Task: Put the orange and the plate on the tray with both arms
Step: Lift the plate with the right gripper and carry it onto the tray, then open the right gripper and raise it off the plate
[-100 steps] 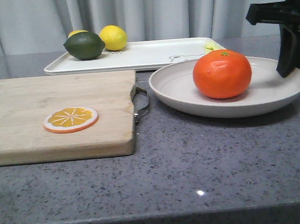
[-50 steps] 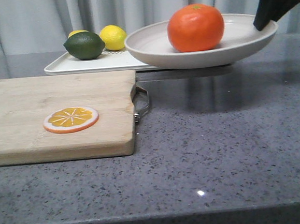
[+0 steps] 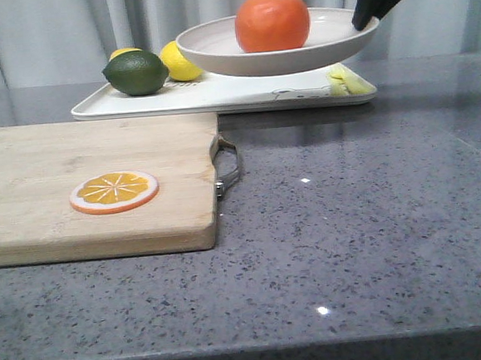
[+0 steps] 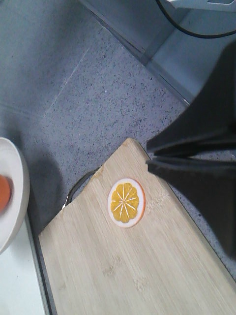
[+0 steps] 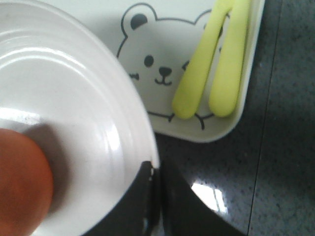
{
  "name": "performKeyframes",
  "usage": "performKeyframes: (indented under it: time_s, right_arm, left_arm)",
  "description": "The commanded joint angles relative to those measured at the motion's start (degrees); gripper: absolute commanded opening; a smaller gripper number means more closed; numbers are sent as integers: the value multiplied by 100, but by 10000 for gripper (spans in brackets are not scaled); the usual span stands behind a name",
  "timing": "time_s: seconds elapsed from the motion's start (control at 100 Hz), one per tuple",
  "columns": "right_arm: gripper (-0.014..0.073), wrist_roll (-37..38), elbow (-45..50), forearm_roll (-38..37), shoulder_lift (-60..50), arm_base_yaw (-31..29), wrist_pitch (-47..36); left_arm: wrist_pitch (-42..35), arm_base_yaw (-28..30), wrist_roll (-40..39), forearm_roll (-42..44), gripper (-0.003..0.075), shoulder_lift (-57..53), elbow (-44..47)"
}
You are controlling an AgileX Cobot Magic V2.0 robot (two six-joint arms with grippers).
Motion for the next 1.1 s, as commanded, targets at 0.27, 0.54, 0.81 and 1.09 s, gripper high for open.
performKeyframes:
  time_s: [0.27,0.54,0.81,1.09]
  right_arm:
    - [-67,0,-2527,226,1232,-49,356]
    - [-67,37,-3602,226,2033,-49,326]
    - [-67,92,-3685,360,2296,-193,-9]
    - [-67,92,-3685,774,2546,-302,-268]
  left_arm:
    - [-400,28,-37,-110,-20,16,-144]
    - [-410,28,-37,-110,-20,16,-144]
    - [-487,28,-37,-110,-20,16,-144]
    - [-668,28,-37,-110,-20,16,-144]
